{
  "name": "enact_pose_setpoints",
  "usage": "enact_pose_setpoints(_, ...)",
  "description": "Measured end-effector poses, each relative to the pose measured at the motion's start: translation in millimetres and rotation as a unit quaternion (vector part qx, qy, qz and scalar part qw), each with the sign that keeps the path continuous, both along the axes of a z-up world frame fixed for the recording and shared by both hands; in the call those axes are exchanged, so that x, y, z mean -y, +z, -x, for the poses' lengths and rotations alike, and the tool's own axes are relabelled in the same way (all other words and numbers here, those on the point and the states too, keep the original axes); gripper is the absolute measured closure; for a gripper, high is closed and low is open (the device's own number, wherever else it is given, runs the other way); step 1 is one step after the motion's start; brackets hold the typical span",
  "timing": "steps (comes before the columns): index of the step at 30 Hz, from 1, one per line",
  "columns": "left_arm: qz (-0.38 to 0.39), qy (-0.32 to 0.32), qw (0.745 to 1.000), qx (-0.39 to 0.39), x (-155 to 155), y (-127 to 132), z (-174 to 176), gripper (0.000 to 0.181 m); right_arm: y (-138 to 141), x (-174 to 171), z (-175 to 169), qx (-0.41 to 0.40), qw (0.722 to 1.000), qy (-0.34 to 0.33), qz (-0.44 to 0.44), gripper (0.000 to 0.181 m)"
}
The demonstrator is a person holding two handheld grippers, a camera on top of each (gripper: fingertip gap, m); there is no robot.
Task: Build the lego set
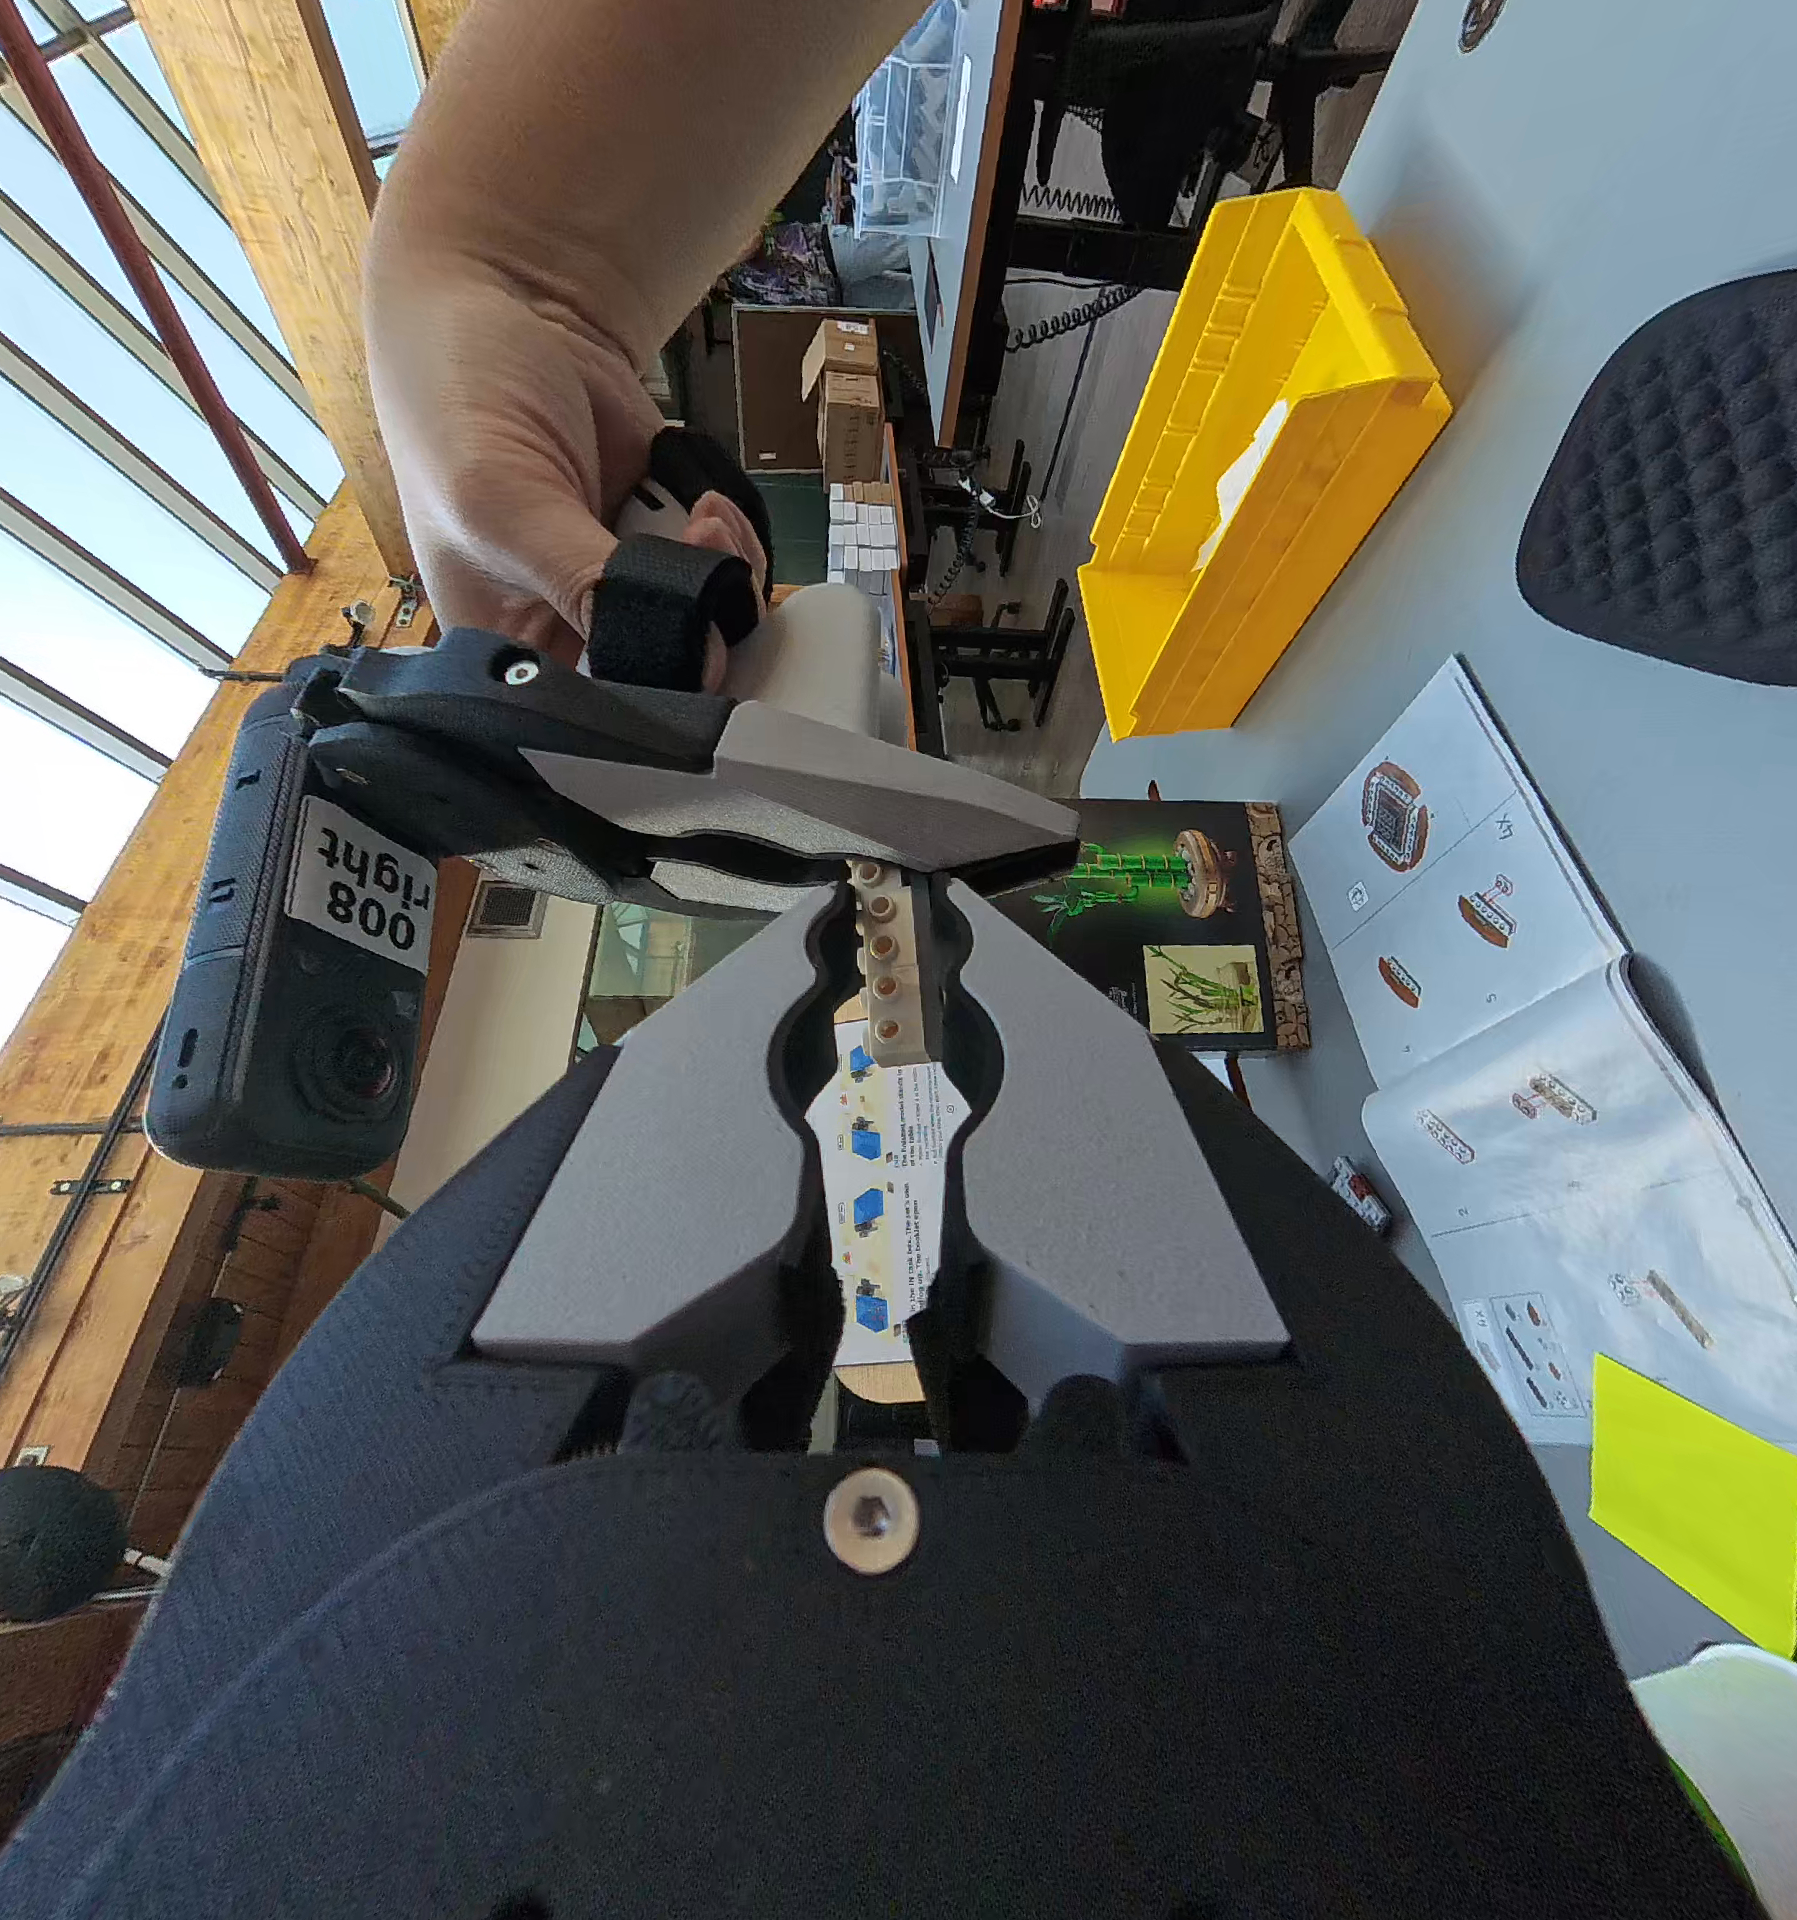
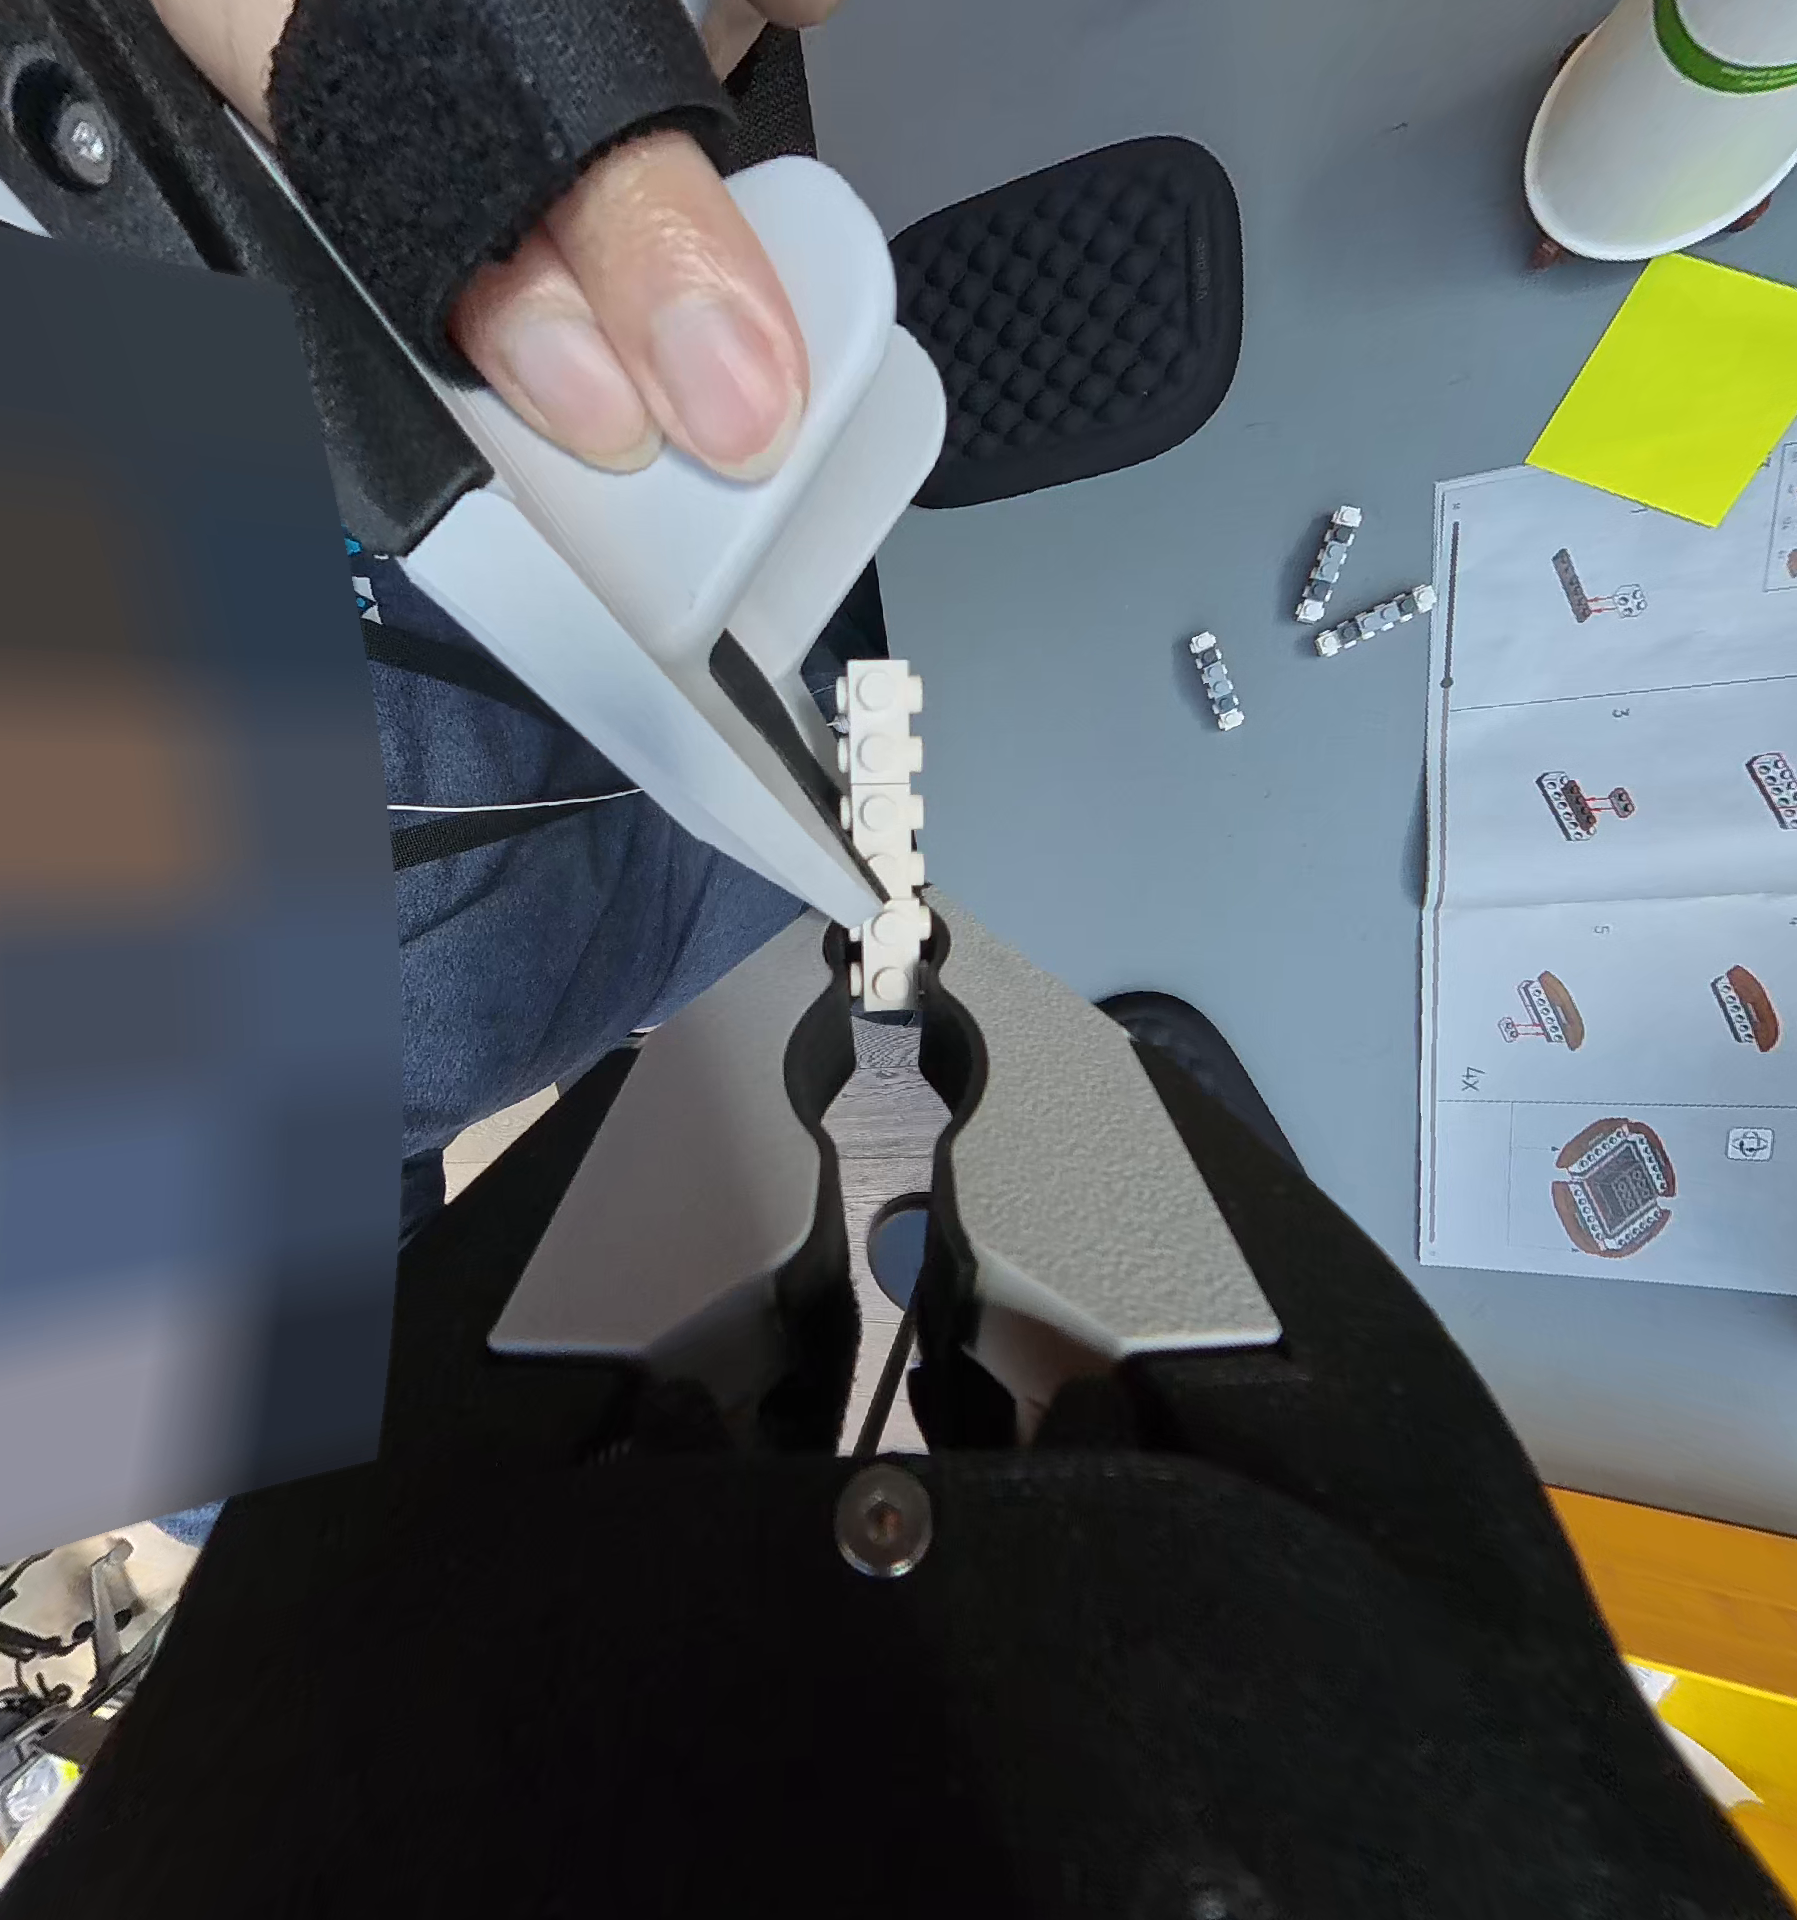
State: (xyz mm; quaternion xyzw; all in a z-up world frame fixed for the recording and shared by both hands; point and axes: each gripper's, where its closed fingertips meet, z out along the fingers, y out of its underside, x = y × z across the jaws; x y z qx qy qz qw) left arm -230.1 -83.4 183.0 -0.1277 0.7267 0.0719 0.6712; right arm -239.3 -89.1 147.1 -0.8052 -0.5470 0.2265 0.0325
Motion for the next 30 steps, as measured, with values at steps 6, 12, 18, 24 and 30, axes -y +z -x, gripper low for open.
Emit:
enact_pose_setpoints(6,0.005,0.010,1.000,0.022,-5,5,5,0.170,5,-7,5,-0.015,0.999,0.013,-0.030,0.177)
enact_pose_setpoints(12,0.003,0.016,0.999,0.032,-9,7,8,0.170,9,-14,8,-0.012,0.996,0.027,-0.087,0.172)
enact_pose_setpoints(18,0.031,0.026,0.998,0.048,-17,9,17,0.169,18,-24,3,-0.037,0.988,0.008,-0.151,0.134)
enact_pose_setpoints(24,0.116,0.003,0.988,0.101,-25,10,35,0.169,61,-54,-12,-0.211,0.850,0.021,-0.481,0.112)
enact_pose_setpoints(30,0.157,-0.035,0.977,0.138,-33,8,33,0.170,51,-27,15,-0.295,0.708,0.151,-0.623,0.145)
